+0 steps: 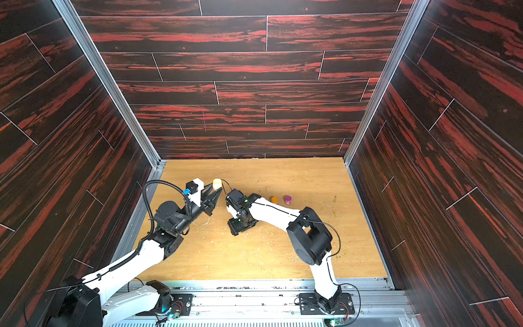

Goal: Close the paint jar lid
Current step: Pick up the lid from the center of the board.

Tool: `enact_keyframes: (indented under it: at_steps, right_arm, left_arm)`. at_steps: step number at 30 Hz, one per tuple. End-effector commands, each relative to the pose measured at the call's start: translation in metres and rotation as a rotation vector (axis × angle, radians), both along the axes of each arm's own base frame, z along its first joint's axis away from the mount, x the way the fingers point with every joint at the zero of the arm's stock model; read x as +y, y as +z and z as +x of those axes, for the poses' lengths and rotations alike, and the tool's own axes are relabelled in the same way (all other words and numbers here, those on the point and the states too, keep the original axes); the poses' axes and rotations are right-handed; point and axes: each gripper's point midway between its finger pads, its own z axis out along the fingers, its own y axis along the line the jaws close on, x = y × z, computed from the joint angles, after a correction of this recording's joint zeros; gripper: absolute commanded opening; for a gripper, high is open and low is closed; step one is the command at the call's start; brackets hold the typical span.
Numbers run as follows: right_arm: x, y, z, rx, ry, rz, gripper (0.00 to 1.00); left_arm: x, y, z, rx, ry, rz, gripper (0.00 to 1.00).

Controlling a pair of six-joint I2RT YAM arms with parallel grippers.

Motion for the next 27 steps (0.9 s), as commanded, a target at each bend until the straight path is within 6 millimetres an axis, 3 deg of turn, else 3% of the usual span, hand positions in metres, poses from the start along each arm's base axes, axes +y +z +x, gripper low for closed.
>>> enact_keyframes:
  at_steps: [1,17,27]
  right_arm:
    - [-0.006,-0.011,0.007,-0.023,-0.001,-0.083,0.62]
    - [0.0,-0.042,0.017,-0.06,0.013,-0.203,0.54]
    - [-0.002,-0.049,0.015,-0.055,0.006,-0.217,0.47]
  left_arm:
    - [0.005,0.012,-0.004,-0.029,0.009,-0.011,0.29]
    - [0.007,0.007,-0.005,-0.018,0.016,-0.009,0.28]
    - [0.007,0.005,-0.004,-0.012,0.022,-0.008,0.28]
